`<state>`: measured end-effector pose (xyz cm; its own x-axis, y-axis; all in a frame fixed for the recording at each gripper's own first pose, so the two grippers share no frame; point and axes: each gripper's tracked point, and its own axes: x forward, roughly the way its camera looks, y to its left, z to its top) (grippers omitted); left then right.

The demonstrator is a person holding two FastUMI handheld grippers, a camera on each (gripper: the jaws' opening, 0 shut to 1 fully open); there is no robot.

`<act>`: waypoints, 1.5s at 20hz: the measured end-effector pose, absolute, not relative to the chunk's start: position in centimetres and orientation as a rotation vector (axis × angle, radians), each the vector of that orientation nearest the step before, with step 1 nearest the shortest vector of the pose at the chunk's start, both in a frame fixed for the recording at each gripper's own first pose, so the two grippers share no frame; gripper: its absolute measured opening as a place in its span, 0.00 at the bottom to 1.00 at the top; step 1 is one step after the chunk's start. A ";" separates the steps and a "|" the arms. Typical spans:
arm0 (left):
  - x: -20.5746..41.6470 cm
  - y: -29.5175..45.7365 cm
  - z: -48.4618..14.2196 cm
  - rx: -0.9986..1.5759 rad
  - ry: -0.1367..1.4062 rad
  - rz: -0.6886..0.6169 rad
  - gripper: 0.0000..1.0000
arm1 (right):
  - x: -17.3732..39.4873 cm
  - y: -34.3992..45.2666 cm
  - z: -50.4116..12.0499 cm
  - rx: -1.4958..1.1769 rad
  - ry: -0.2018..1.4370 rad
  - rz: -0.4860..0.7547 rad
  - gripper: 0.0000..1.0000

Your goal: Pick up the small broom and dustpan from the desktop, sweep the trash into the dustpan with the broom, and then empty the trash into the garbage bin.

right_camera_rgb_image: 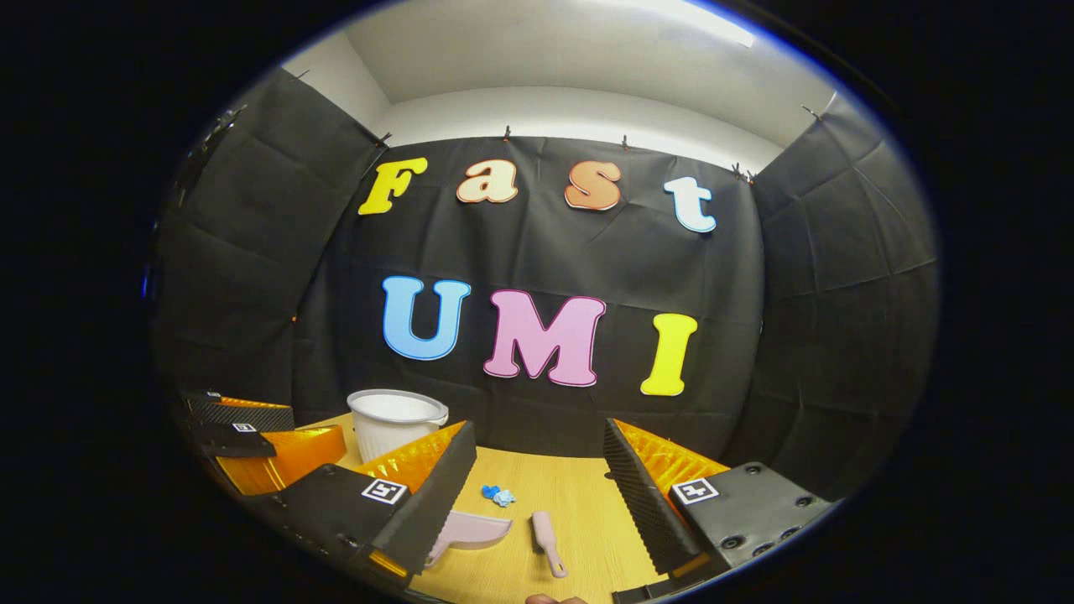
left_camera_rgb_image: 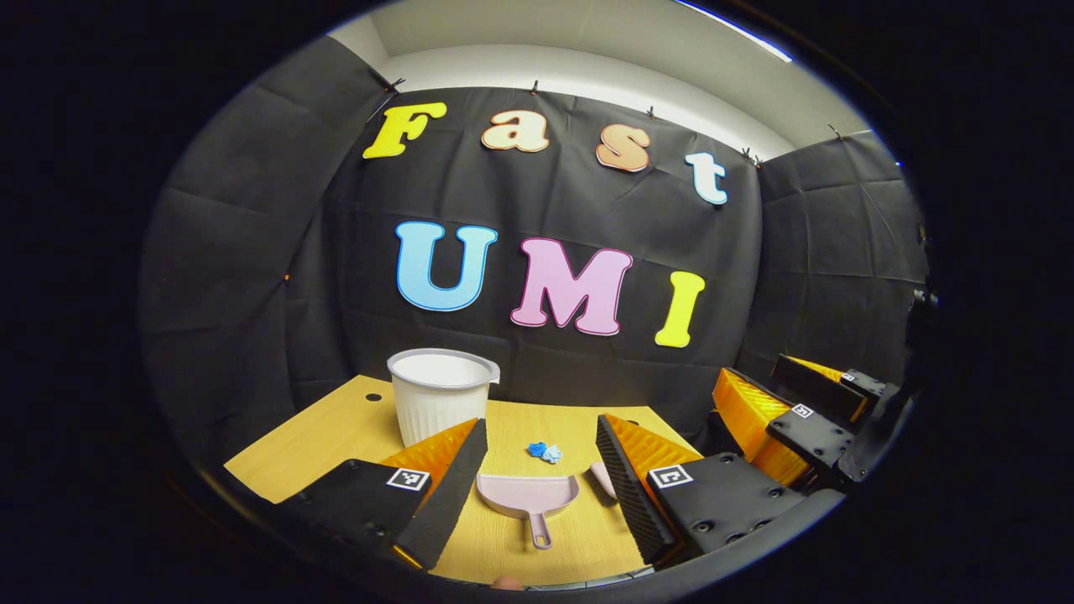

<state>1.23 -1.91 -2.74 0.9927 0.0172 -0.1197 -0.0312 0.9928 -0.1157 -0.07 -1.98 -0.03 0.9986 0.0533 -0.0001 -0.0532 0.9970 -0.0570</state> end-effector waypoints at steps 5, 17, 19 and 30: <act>5.1 -2.4 -5.6 -0.159 0.202 0.039 0.77 | 3.2 -3.3 -1.9 -0.092 0.027 0.071 0.96; 10.7 -5.8 -26.9 -0.291 0.886 0.101 0.80 | 12.4 -7.8 -11.8 -0.066 0.210 0.128 0.98; 11.4 -6.1 -29.5 -0.270 0.985 0.104 0.80 | 13.5 -8.6 -13.9 -0.077 0.245 0.134 0.98; 15.7 -5.6 -36.4 -0.152 1.371 0.152 0.80 | 14.4 -10.7 -24.3 -0.009 0.550 0.188 0.99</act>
